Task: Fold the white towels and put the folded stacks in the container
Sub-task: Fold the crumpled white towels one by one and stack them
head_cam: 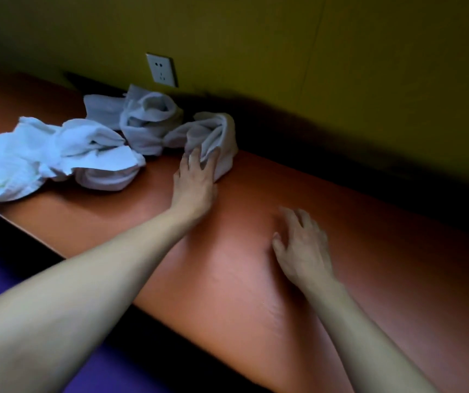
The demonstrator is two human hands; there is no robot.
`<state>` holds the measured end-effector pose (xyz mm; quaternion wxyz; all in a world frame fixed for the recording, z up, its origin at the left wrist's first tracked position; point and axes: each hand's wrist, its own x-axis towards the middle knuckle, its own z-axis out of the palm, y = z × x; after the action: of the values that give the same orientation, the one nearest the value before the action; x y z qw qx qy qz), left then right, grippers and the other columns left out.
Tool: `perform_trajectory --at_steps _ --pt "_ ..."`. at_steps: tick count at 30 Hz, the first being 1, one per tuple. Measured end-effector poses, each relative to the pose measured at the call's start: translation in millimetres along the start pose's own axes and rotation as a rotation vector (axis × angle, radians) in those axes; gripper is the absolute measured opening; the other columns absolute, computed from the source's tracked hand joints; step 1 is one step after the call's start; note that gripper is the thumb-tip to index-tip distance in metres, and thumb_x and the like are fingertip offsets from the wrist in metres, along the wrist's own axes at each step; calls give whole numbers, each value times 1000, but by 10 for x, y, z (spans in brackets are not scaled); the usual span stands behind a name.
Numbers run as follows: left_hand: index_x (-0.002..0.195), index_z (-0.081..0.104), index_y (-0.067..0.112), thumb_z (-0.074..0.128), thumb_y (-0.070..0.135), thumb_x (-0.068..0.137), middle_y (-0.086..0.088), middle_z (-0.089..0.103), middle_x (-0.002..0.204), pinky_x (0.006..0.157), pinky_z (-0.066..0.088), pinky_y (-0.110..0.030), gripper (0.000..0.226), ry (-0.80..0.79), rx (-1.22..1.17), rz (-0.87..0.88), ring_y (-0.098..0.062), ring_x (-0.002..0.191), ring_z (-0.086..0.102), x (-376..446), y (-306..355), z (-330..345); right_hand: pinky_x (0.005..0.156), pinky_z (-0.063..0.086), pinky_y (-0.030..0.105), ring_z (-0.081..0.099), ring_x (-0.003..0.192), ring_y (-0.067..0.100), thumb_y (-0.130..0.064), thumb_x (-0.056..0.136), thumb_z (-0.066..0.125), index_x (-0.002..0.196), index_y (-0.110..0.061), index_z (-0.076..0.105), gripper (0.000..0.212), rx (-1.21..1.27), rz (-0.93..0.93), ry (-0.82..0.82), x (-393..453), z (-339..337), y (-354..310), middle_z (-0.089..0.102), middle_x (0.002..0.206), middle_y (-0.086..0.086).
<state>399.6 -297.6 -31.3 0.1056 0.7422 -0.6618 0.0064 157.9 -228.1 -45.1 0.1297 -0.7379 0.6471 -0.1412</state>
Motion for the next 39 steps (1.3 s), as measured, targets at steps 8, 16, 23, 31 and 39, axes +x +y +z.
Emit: perform_trajectory --at_steps 8,16,23,31,39 --pt "105 59 8 45 2 94 -17 60 105 72 44 -46 19 88 -166 -13 -41 102 54 -64 -25 130 109 34 43 46 129 29 -34 90 56 146 -25 42 58 -9 5 -55 -210 5 111 48 141 7" --pt "112 56 15 50 12 88 -12 68 105 81 52 -43 25 31 -440 289 -35 98 63 -1436 346 55 108 36 39 50 127 29 -28 88 62 148 -23 42 64 90 89 -86 -981 -257 268 53 140 7" --pt "116 63 15 62 9 90 -4 69 108 81 40 -28 27 -203 -667 284 -26 100 58 -2418 992 -209 105 39 41 51 124 30 -32 81 70 146 -24 41 71 132 180 -108 -1768 -501 464 53 137 4" --pt "115 64 28 56 25 100 17 66 95 78 43 -16 17 -182 -826 350 3 84 59 -2742 1481 -707 80 37 39 57 94 28 -24 84 67 104 -23 65 19 125 100 277 -2261 -932 795 61 106 -2" --pt "97 60 27 52 35 101 10 65 81 71 42 -34 13 17 -801 314 -21 79 58 -2477 1705 -1446 77 43 30 61 88 20 -22 99 52 105 -26 50 8 533 93 455 -2245 -1854 543 62 91 -7"
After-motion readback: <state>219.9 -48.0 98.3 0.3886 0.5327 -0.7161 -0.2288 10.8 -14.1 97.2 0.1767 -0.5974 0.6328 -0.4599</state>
